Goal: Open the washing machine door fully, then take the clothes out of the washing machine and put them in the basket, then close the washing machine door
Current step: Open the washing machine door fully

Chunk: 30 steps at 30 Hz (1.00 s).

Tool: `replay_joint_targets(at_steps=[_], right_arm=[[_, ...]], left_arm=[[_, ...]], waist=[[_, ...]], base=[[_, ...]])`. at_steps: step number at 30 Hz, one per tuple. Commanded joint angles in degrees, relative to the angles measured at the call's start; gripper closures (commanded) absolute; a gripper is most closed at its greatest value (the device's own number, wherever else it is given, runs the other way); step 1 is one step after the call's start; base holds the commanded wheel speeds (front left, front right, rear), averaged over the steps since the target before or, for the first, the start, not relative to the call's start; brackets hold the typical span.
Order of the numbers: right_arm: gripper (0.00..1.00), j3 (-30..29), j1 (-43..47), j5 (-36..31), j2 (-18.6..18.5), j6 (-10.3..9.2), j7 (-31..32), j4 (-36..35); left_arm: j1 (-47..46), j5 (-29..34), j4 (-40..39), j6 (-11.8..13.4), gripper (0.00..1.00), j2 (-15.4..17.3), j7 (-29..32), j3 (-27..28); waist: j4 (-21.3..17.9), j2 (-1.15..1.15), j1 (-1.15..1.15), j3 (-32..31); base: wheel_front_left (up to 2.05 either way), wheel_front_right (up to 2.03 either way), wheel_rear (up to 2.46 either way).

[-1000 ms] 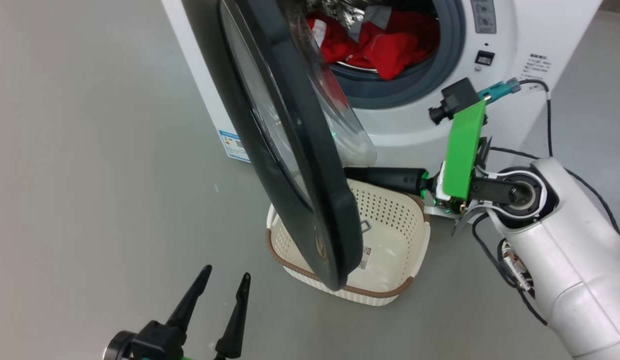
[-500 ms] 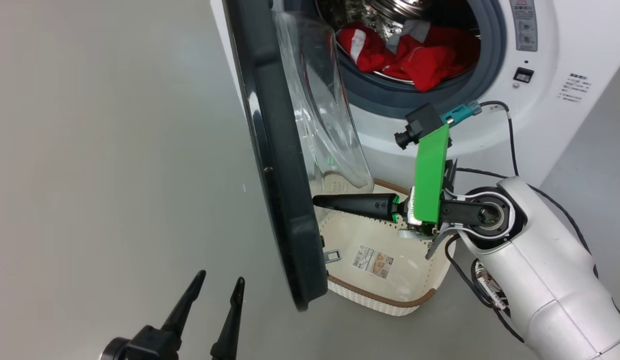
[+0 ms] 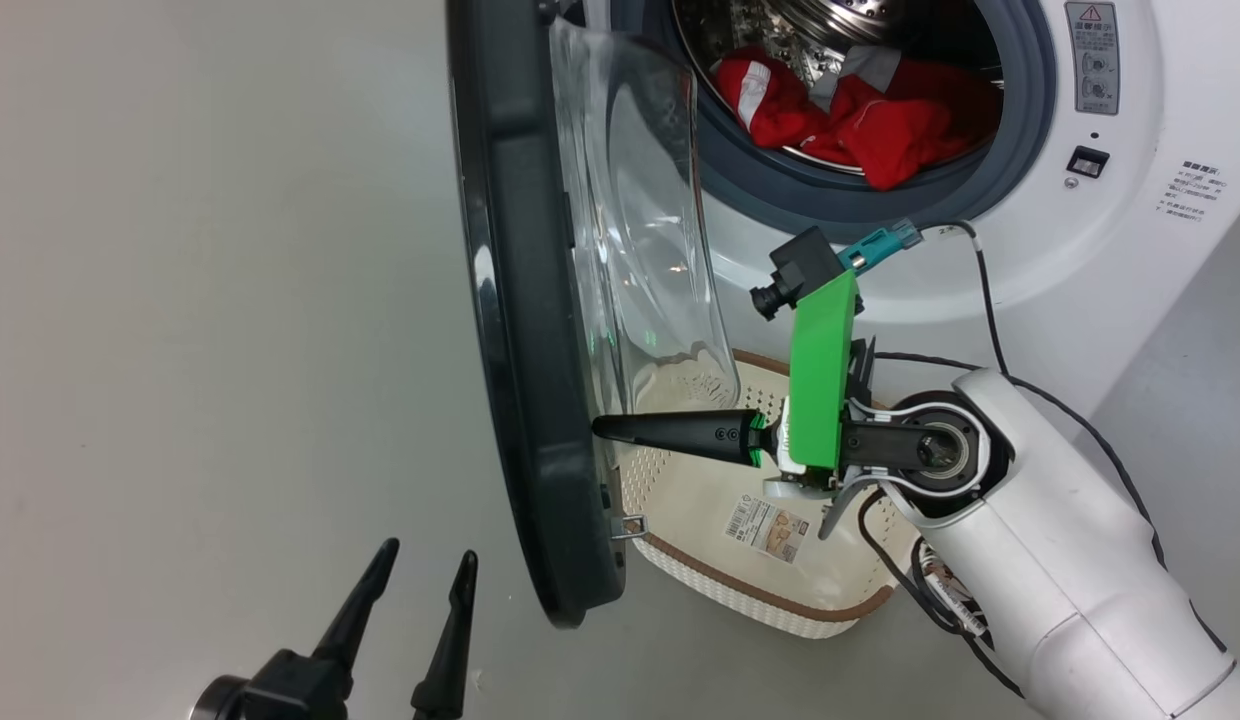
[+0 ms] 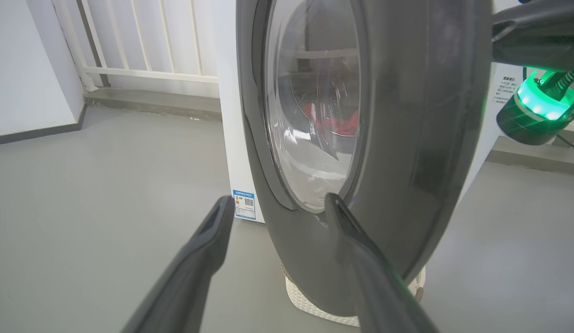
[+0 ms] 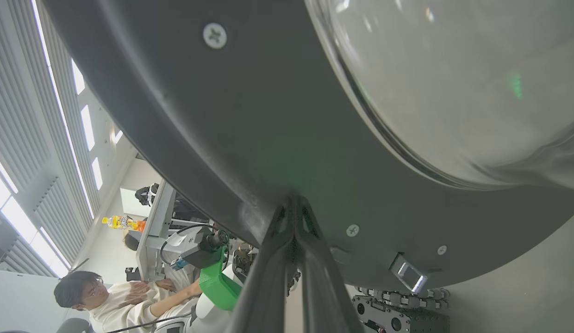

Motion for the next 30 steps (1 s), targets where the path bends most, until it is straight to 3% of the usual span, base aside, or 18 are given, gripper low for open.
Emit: replay_joint_targets(at_steps=[1,14,19,21,23,24,30], right_arm=[[1.00,0.80,0.21,-0.02,1.91,0.43,-0.32,-1.38],[1.00,0.18,1.50,-0.64,1.58,0.43,-1.88,-0.78],[0.68,-0.65,2.79,-1.16,0.66,0.43,-2.99,-0.78],[0.51,-0.85,3.43,-1.53,0.22,0.43,-3.54,-0.72],[0.10,-0.93,4.26,-1.82,-0.29,0.43,-3.88,-0.92],[0.00,-1.01,4.76,-1.96,-0.58,0.43,-4.14,-0.92],[0.00,-1.42,8.13,-3.36,-2.52,0.43,-6.81,-1.22]], left_arm=[[-1.11,0.16,-1.25,0.48,0.00,0.49,-0.52,2.05],[-1.53,0.27,-0.46,0.54,0.00,0.49,-0.52,3.03],[-1.98,0.33,0.10,0.31,0.00,0.49,-0.52,3.58],[-2.05,0.38,0.24,0.25,0.00,0.49,-0.52,3.91],[-1.97,0.47,0.32,0.19,0.00,0.49,-0.52,4.25],[-1.90,0.53,0.36,0.16,0.00,0.49,-0.52,4.42],[-1.22,0.75,0.73,-0.06,0.00,0.49,-0.52,5.69]], waist=[[0.02,0.00,0.00,0.02],[-1.83,0.00,0.00,-0.44],[-2.81,0.00,0.00,-0.61],[-3.28,0.00,0.00,-0.75],[-3.72,0.00,0.00,-1.00],[-3.91,0.00,0.00,-1.11],[-5.29,0.00,0.00,-2.13]], base=[[0.00,0.00,0.00],[0.00,0.00,0.00],[0.00,0.00,0.00],[0.00,0.00,0.00],[0.00,0.00,0.00],[0.00,0.00,0.00],[0.00,0.00,0.00]])
